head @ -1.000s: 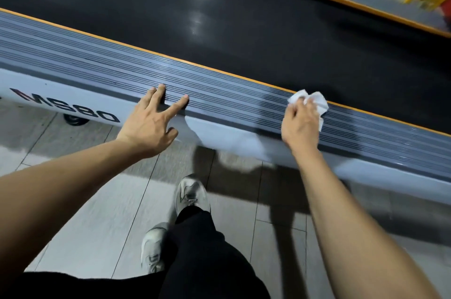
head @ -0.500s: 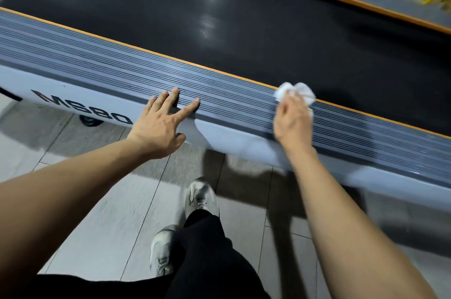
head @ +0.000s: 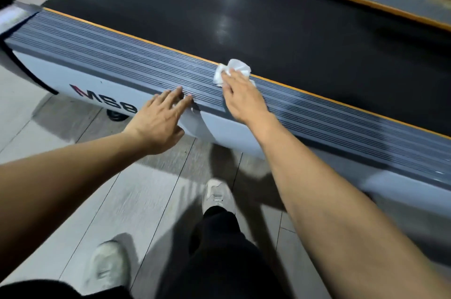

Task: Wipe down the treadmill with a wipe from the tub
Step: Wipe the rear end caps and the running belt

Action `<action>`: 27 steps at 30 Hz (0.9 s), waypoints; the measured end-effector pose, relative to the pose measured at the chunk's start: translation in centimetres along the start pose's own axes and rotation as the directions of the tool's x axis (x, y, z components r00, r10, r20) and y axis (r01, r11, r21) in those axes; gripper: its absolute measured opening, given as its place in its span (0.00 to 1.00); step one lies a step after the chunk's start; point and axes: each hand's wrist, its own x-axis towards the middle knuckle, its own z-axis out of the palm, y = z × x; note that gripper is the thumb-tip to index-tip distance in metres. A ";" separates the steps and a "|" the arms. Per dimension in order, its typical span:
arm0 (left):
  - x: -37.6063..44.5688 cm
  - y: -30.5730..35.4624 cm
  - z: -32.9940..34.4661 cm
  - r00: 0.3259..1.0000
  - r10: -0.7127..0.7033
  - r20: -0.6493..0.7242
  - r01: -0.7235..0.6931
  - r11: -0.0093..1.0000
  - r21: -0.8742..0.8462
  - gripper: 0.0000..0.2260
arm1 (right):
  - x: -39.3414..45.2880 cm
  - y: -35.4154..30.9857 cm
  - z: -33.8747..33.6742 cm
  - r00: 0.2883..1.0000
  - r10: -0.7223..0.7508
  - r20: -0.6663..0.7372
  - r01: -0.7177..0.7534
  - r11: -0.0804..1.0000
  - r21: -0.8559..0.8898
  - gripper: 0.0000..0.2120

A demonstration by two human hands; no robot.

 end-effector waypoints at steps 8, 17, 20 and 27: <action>2.0 -6.1 2.2 0.978 0.087 -0.191 -0.091 0.996 -0.008 0.32 | -7.0 6.5 -0.6 0.733 0.510 -0.451 -0.525 0.845 0.102 0.24; 0.7 -9.2 1.3 0.979 0.036 -0.202 -0.052 0.996 -0.074 0.36 | -1.3 -10.5 6.4 0.966 -0.013 -0.257 0.062 0.981 0.185 0.22; -0.2 -10.5 0.9 0.994 0.018 -0.105 -0.020 1.000 -0.019 0.40 | -3.9 -6.7 4.7 0.957 -0.062 -0.282 0.126 0.969 0.212 0.15; 0.4 -10.5 -0.5 0.991 0.006 0.133 -0.001 0.999 -0.037 0.39 | -11.6 -0.5 1.1 0.900 0.297 -0.318 -0.223 0.942 0.250 0.18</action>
